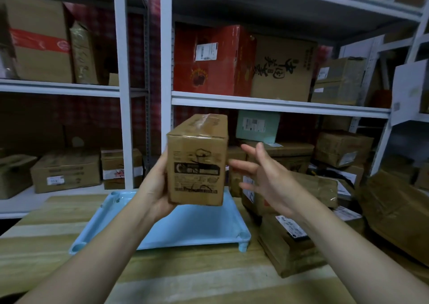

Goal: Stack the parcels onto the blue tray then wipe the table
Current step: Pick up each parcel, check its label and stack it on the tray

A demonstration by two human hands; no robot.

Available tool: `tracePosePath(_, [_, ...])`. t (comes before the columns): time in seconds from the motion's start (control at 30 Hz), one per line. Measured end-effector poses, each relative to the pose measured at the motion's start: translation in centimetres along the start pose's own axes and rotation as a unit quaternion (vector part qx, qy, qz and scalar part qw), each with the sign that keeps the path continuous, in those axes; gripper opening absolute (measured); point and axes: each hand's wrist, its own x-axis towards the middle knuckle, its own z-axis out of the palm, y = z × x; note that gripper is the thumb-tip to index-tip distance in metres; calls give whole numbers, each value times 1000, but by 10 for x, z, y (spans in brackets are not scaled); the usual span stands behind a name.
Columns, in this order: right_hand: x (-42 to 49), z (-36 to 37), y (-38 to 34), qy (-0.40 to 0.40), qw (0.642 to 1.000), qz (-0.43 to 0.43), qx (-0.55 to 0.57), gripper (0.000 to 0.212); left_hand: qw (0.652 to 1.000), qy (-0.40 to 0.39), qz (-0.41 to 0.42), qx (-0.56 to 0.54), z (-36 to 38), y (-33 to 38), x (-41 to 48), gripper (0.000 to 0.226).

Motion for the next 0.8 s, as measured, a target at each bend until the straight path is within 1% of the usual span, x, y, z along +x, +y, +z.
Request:
tracePosePath(0.03, [1, 1, 0, -6, 1000, 22, 6, 68, 999, 20, 20, 22, -2, -2, 1, 37])
tracePosePath(0.07, [0, 1, 1, -3, 999, 42, 13, 64, 997, 43, 45, 45, -1, -4, 3, 41])
tracePosePath(0.13, [1, 2, 1, 6, 997, 75, 29, 57, 988, 81, 101, 89, 0, -7, -1, 64])
tracePosePath(0.2, [2, 1, 5, 12, 994, 101, 34, 54, 976, 94, 132, 142, 0, -8, -4, 76])
tracePosePath(0.3, [4, 7, 13, 37, 989, 135, 43, 43, 964, 94, 156, 196, -3, -5, -9, 75])
tracePosePath(0.33, [5, 12, 17, 43, 987, 149, 53, 42, 960, 93, 158, 213, -5, -3, -11, 74])
tracePosePath(0.43, [11, 24, 30, 30, 980, 184, 67, 50, 946, 88, 160, 267, -13, 1, -13, 72])
tracePosePath(0.5, [15, 34, 37, 17, 976, 203, 73, 51, 938, 103, 153, 295, -24, 4, -13, 74])
tracePosePath(0.57, [21, 46, 43, 8, 973, 213, 93, 46, 934, 136, 131, 303, -40, 7, -14, 68])
tracePosePath(0.67, [30, 70, 52, 6, 969, 213, 126, 36, 940, 190, 97, 265, -63, 17, -20, 42])
tracePosePath(0.73, [37, 89, 60, 11, 968, 216, 130, 32, 923, 252, 75, 280, -82, 23, -25, 39])
tracePosePath(0.8, [43, 107, 68, 18, 963, 232, 139, 28, 900, 305, 49, 306, -103, 27, -29, 31])
